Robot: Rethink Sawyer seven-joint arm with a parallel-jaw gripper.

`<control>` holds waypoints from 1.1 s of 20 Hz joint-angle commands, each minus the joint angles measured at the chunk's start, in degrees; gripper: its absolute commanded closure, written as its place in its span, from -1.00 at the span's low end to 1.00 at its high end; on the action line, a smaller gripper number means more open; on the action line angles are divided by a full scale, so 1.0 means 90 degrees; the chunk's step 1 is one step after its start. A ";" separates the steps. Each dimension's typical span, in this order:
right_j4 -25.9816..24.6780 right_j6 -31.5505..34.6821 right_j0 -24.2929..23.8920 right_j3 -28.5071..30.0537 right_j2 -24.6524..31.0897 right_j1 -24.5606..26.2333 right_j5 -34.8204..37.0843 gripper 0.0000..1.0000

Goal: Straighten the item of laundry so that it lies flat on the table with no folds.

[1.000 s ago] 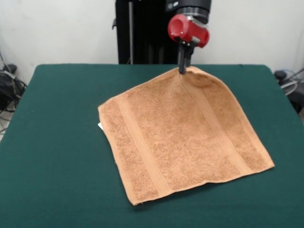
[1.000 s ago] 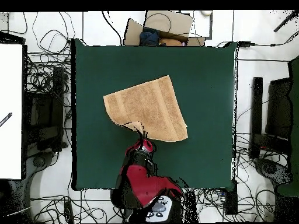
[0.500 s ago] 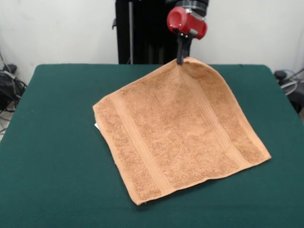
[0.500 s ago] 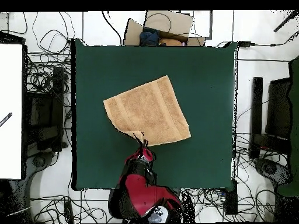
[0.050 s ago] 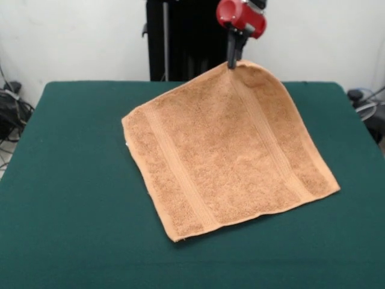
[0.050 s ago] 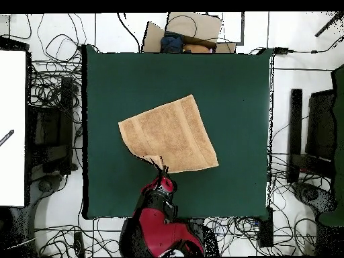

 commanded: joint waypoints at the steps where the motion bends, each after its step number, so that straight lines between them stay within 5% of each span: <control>1: 0.0431 0.1297 0.0087 0.0099 -0.0119 0.0697 -0.0974 1.00; 3: 0.0477 0.1253 0.0139 0.0072 -0.0148 0.0824 -0.1096 1.00; 4: 0.0473 0.1250 0.0137 0.0070 -0.0143 0.0893 -0.1225 -1.00; 15: 0.0387 0.1171 0.0151 0.0025 -0.0126 0.1099 -0.1401 -1.00; 22: 0.0343 0.1052 0.0214 0.0008 -0.0212 0.0816 -0.0851 -1.00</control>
